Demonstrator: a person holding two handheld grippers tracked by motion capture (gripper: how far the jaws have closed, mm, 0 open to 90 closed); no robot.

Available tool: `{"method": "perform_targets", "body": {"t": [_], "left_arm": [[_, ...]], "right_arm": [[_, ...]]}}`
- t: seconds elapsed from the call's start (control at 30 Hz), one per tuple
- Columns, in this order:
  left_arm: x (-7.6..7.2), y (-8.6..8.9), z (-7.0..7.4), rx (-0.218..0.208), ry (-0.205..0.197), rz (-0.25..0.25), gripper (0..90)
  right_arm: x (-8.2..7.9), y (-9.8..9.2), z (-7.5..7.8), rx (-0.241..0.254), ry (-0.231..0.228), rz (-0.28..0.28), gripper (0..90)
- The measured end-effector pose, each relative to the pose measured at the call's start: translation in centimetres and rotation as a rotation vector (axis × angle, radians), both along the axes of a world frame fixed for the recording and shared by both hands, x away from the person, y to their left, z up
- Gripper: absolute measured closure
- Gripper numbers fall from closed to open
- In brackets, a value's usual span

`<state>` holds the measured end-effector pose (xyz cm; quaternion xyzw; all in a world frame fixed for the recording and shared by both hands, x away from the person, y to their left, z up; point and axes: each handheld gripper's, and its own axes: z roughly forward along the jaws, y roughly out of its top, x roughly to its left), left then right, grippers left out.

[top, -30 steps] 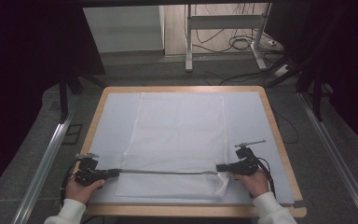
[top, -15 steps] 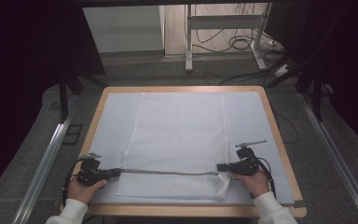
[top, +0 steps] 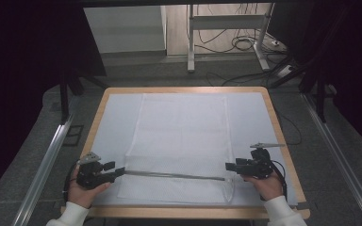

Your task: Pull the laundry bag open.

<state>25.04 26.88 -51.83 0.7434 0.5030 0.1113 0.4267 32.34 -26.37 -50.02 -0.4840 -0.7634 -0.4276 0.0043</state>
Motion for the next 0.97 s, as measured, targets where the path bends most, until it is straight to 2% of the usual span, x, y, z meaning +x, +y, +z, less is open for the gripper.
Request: {"method": "perform_targets", "body": {"t": [0.17, 0.3, 0.43, 0.53, 0.6, 0.77, 0.97], "left_arm": [[1.0, -0.3, 0.4, 0.007, -0.026, 0.001, 33.1], [2.6, -0.8, 0.6, 0.025, -0.051, -0.013, 31.4], [3.8, -1.4, 0.4, 0.048, -0.053, -0.038, 30.2], [4.1, -1.4, 0.1, 0.065, -0.053, -0.049, 29.5], [4.0, -1.4, 0.1, 0.059, -0.050, -0.043, 29.3], [3.8, -1.4, 0.1, 0.059, -0.066, -0.047, 28.9], [3.5, -1.4, 0.2, 0.070, -0.097, -0.042, 24.6]], "right_arm": [[-1.0, -1.7, 0.9, 0.004, -0.091, -0.036, 29.7], [-1.8, -3.1, 0.8, -0.047, -0.176, -0.060, 26.3], [-2.1, -4.6, 0.4, -0.063, -0.198, -0.062, 25.4], [-2.1, -5.3, 0.1, -0.084, -0.207, -0.074, 24.2], [-2.0, -5.5, 0.0, -0.085, -0.206, -0.077, 24.1], [-2.1, -5.4, 0.1, -0.081, -0.228, -0.070, 23.8], [-2.1, -5.0, 0.2, -0.086, -0.243, -0.064, 17.8]]}}
